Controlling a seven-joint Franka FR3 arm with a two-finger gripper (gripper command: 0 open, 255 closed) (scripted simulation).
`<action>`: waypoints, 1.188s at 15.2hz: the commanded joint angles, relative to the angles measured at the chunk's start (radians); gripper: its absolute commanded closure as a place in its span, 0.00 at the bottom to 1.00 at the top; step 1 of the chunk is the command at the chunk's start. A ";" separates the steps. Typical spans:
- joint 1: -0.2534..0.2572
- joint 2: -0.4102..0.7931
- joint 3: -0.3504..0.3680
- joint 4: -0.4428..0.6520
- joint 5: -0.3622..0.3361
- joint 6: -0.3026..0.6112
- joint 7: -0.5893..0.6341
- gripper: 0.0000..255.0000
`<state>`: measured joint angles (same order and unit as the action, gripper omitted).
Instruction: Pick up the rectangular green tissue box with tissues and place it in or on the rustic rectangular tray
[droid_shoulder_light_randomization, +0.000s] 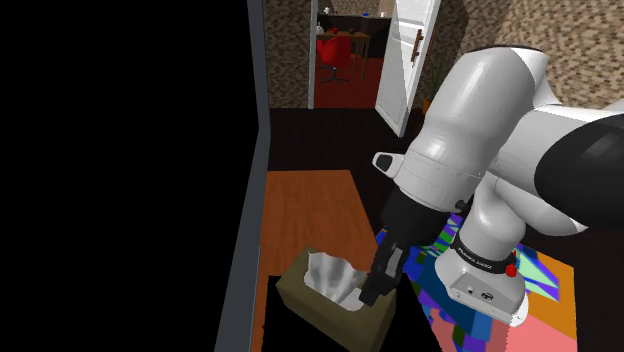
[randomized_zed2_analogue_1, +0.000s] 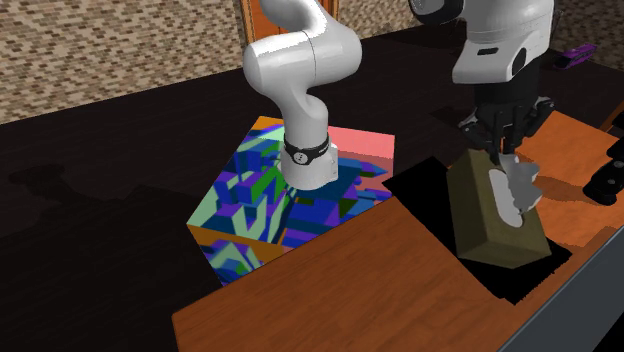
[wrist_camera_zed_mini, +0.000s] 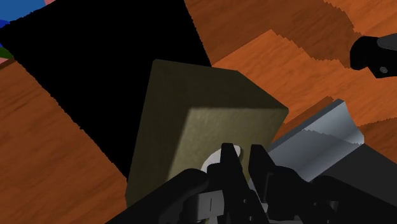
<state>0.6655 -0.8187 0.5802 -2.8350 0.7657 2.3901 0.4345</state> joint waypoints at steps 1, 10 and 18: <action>0.001 0.003 0.002 -0.002 0.003 0.006 -0.001 1.00; 0.001 0.003 0.002 -0.002 0.003 0.006 -0.001 0.00; -0.007 -0.138 -0.082 0.031 -0.079 -0.175 0.032 0.00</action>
<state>0.6583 -0.9507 0.5013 -2.8049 0.6898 2.2235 0.4640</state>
